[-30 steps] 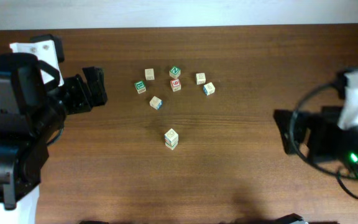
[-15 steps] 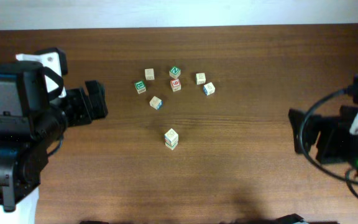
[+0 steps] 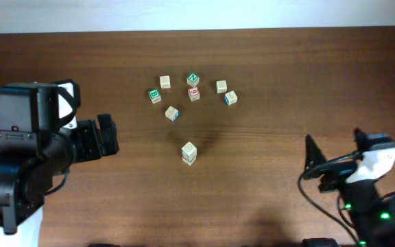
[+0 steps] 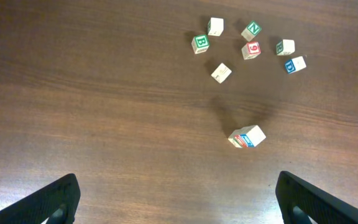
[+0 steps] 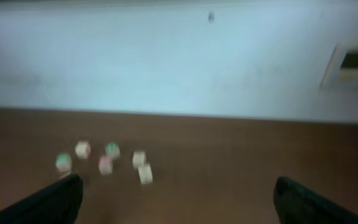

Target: Rotate 3 blocks

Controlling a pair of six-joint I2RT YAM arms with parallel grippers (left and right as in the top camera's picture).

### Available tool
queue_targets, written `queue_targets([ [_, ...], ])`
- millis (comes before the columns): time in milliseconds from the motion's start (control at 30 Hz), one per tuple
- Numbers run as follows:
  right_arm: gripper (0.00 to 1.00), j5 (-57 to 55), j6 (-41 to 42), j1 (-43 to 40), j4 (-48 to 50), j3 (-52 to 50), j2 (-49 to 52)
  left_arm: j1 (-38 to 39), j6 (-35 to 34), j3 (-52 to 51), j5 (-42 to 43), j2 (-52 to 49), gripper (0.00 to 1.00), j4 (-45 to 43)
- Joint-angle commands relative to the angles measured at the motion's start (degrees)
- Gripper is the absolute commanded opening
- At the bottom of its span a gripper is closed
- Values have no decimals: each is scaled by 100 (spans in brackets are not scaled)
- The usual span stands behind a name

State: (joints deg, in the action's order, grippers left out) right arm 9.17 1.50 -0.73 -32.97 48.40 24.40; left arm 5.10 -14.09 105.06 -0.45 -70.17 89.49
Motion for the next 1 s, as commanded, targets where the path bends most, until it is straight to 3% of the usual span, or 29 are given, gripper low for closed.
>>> queue_targets([
  [0,98,87,-22,-55,1073,-1550,-953,-13,70,4,-44,33,99,0],
  [133,98,70,-22,-52,1934,-3008,-1812,-13,70,4,-44,33,99,0],
  [267,98,-85,-22,-52,2081,-3783,-2321,-13,70,4,-44,33,99,0],
  [467,98,-214,-22,-52,2129,-4275,-2422,-13,70,4,-44,33,99,0],
  [600,98,-225,-20,-46,2938,-4819,-2422,-13,70,4,-44,33,99,0],
  [967,98,-212,-20,-42,2933,-4809,-2422,-13,70,4,-44,33,99,0],
])
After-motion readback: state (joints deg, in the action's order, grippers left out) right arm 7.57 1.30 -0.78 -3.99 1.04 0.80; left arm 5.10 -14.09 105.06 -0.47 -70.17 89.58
